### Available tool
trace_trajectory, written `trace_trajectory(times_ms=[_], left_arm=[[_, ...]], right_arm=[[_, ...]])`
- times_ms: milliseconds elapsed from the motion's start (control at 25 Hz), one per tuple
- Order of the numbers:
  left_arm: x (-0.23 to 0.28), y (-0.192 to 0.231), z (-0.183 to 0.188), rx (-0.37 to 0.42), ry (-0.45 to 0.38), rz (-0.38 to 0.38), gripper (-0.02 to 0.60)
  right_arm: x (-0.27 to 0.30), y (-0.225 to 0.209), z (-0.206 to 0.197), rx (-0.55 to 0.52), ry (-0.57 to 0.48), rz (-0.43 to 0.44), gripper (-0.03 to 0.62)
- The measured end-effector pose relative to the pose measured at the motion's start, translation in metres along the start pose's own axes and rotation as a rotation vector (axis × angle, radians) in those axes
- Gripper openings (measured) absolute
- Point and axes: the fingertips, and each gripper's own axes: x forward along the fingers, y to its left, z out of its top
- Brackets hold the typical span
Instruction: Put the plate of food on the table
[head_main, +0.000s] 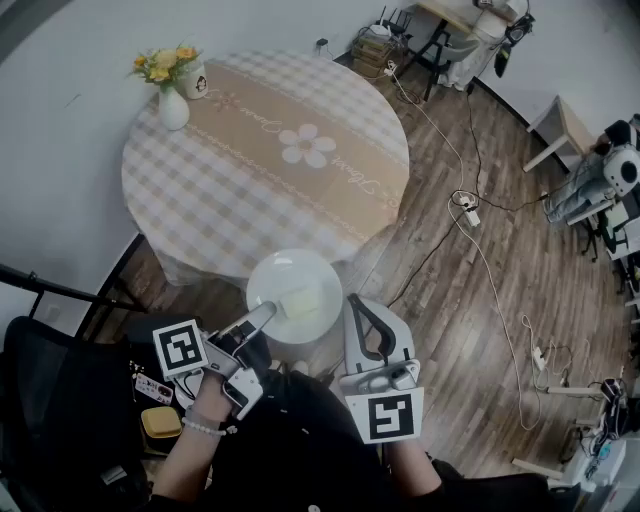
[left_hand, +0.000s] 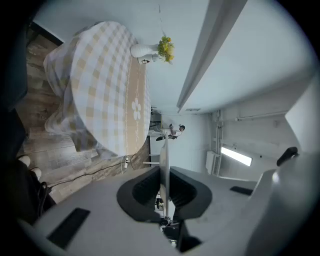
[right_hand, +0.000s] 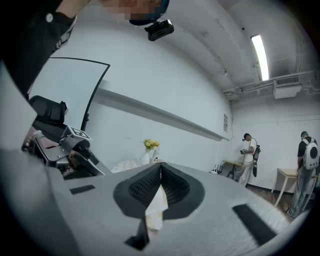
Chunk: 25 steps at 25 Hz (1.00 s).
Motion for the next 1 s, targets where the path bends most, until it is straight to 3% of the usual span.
trace_trajectory(times_ms=[520,840,1000], left_arm=[[-0.004,0.000,0.002,0.011,0.000,0.009,0.018],[-0.008,-0.001,0.003,0.014,-0.009,-0.003,0.017],[-0.010,0.000,0.008,0.019,-0.014,-0.007,0.018]], right_arm=[[0.002,0.004,0.002,-0.003,-0.002,0.002,0.000],[0.005,0.002,-0.017,0.133,0.081,0.014,0.002],[0.008,0.002,-0.038,0.325,0.113,0.041,0.015]])
